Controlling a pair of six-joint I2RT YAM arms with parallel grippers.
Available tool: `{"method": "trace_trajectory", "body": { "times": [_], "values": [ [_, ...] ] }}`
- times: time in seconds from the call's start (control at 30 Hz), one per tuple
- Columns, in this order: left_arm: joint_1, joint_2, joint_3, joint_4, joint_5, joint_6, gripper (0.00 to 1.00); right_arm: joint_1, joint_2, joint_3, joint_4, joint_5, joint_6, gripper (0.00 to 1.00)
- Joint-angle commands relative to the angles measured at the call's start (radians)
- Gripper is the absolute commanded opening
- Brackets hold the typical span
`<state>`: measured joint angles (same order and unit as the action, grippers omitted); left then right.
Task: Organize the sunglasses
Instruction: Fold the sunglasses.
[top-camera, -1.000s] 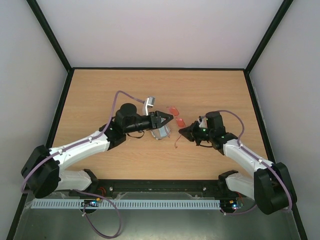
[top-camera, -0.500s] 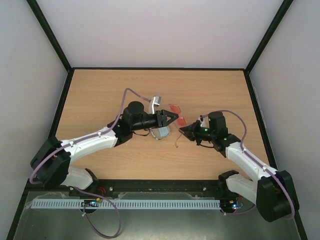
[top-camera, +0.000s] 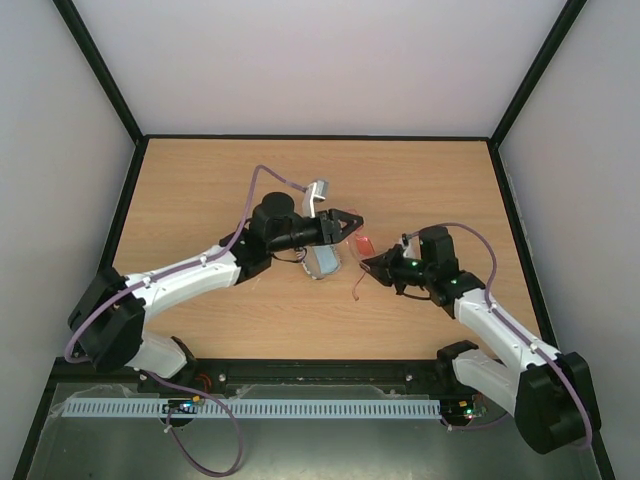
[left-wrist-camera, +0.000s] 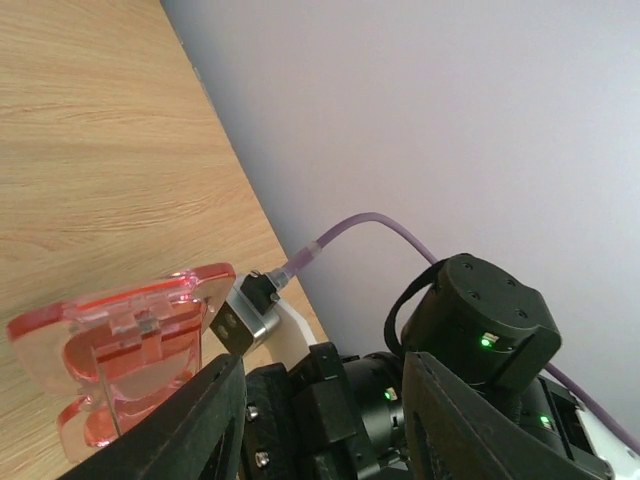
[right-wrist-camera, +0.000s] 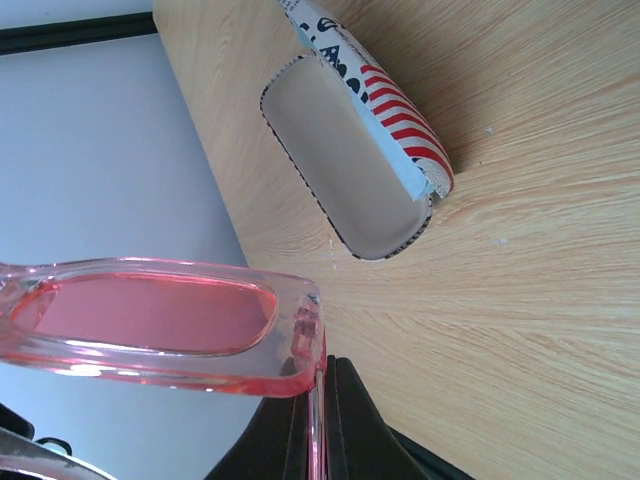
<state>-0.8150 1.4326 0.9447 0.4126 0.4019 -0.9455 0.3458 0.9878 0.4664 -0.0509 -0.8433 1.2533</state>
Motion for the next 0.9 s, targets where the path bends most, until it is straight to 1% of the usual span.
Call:
{"method": "trace_trajectory", "body": {
  "times": [0.0, 0.17, 0.27, 0.43, 0.57, 0.7, 0.87],
  "values": [
    [-0.007, 0.032, 0.025, 0.003, -0.018, 0.03, 0.46, -0.003, -0.039, -0.003, -0.043, -0.013, -0.03, 0.01],
    [-0.01, 0.045, 0.027, 0.012, -0.025, 0.031, 0.46, -0.003, -0.055, 0.003, -0.085, -0.006, -0.046, 0.01],
    [-0.014, 0.045, 0.043, -0.01, -0.041, 0.044, 0.46, -0.003, -0.06, 0.003, -0.099, 0.001, -0.05, 0.01],
    [-0.029, 0.045, 0.061, -0.029, -0.07, 0.062, 0.47, -0.001, -0.069, 0.001, -0.098, 0.008, -0.037, 0.01],
    [-0.051, 0.044, 0.055, -0.009, -0.079, 0.057, 0.49, -0.004, -0.075, 0.001, -0.086, 0.017, -0.014, 0.01],
    [-0.076, -0.023, 0.025, 0.005, -0.096, 0.045, 0.55, -0.003, -0.066, -0.001, -0.068, 0.013, 0.002, 0.01],
    [-0.115, -0.131, -0.025, -0.003, -0.108, 0.046, 0.57, -0.003, -0.056, -0.001, -0.048, 0.001, 0.014, 0.01]
  ]
}}
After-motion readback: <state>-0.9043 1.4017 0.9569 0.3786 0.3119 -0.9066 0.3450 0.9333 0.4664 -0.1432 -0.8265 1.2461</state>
